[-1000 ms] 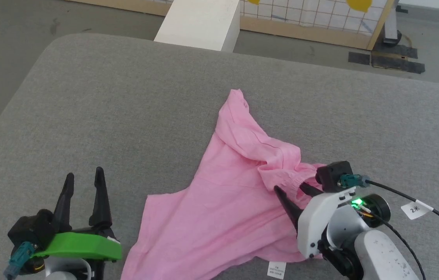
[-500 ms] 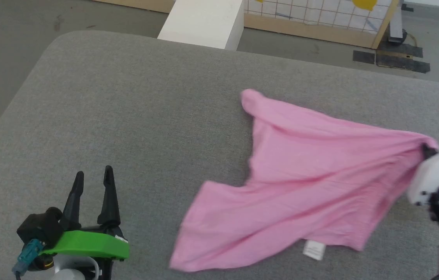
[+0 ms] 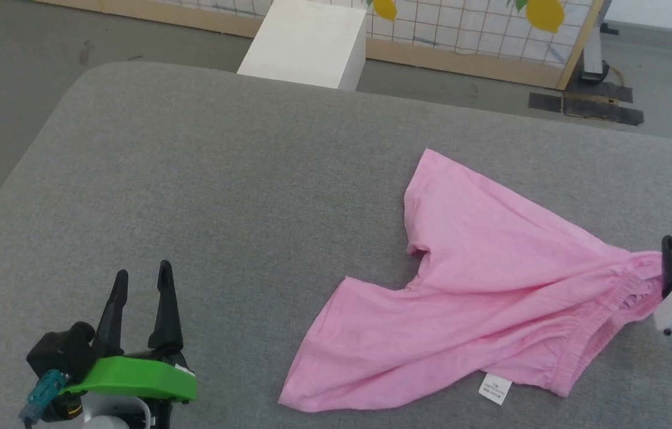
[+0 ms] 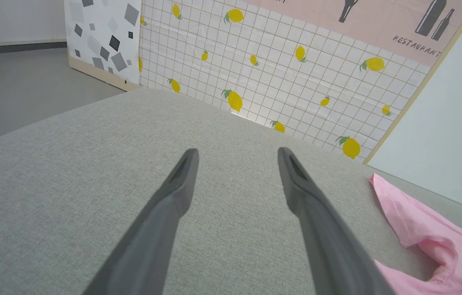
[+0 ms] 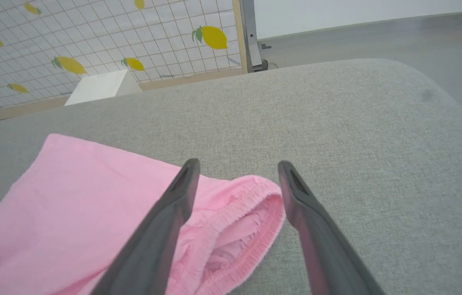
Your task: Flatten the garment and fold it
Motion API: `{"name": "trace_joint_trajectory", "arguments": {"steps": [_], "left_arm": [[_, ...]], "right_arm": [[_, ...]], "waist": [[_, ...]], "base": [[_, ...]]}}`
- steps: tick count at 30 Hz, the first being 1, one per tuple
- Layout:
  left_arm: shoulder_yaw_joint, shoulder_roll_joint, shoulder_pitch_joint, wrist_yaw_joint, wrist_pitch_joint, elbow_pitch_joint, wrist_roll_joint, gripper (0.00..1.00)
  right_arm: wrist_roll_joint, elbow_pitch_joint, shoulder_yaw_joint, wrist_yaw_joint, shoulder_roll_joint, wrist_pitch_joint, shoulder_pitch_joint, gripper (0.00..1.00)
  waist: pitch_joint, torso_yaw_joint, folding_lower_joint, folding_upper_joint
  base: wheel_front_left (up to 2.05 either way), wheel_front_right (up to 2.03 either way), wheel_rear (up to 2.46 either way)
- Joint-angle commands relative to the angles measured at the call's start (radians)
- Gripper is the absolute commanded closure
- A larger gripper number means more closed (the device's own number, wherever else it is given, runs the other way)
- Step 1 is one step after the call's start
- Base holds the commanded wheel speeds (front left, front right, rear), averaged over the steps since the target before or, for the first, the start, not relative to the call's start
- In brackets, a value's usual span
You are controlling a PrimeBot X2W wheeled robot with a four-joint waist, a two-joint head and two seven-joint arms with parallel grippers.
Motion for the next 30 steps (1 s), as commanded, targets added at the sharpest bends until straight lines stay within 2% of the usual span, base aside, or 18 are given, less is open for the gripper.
{"name": "trace_joint_trajectory", "arguments": {"steps": [1,8,12,17,24,25,26,30], "left_arm": [[-0.003,0.002,-0.001,-0.003,-0.002,0.001,-0.008,0.00],[-0.023,-0.007,-0.012,-0.003,0.034,-0.009,-0.032,0.00],[-0.050,-0.010,-0.103,0.003,0.131,0.003,-0.056,0.00],[-0.127,-0.006,-0.330,0.002,0.352,0.081,-0.070,0.00],[-0.228,0.017,-0.593,0.035,0.722,0.269,-0.046,0.00],[-0.246,0.028,-0.619,0.041,0.779,0.300,-0.032,0.00],[-0.283,0.052,-0.669,0.047,0.884,0.362,-0.003,0.00],[-0.321,0.079,-0.691,0.047,0.973,0.411,0.025,0.00]], "right_arm": [[0.030,-0.011,0.021,-0.001,0.000,-0.022,0.041,0.00],[0.167,-0.097,0.162,-0.001,0.000,-0.087,0.228,0.00],[0.195,-0.140,0.207,-0.001,0.000,-0.095,0.265,0.00],[0.194,-0.192,0.238,-0.001,0.000,-0.084,0.253,0.00],[0.205,-0.230,0.269,-0.001,0.000,-0.081,0.225,0.00],[0.210,-0.230,0.274,-0.001,0.000,-0.086,0.222,0.00],[0.225,-0.225,0.285,-0.001,0.000,-0.103,0.222,0.00],[0.238,-0.209,0.291,-0.001,0.000,-0.131,0.228,0.00]], "waist": [[-0.012,-0.014,0.0000,0.0076],[-0.023,-0.085,0.0000,0.0076],[-0.005,-0.143,0.0000,0.0076],[0.040,-0.226,0.0000,0.0076],[0.128,-0.354,0.0000,0.0076],[0.145,-0.377,0.0000,0.0076],[0.178,-0.424,0.0000,0.0076],[0.211,-0.465,0.0000,0.0076]], "base": [[0.00,0.00,0.00],[0.00,0.00,0.00],[0.00,0.00,0.00],[0.00,0.00,0.00],[0.00,0.00,0.00],[0.00,0.00,0.00],[0.00,0.00,0.00],[0.00,0.00,0.00]]}}
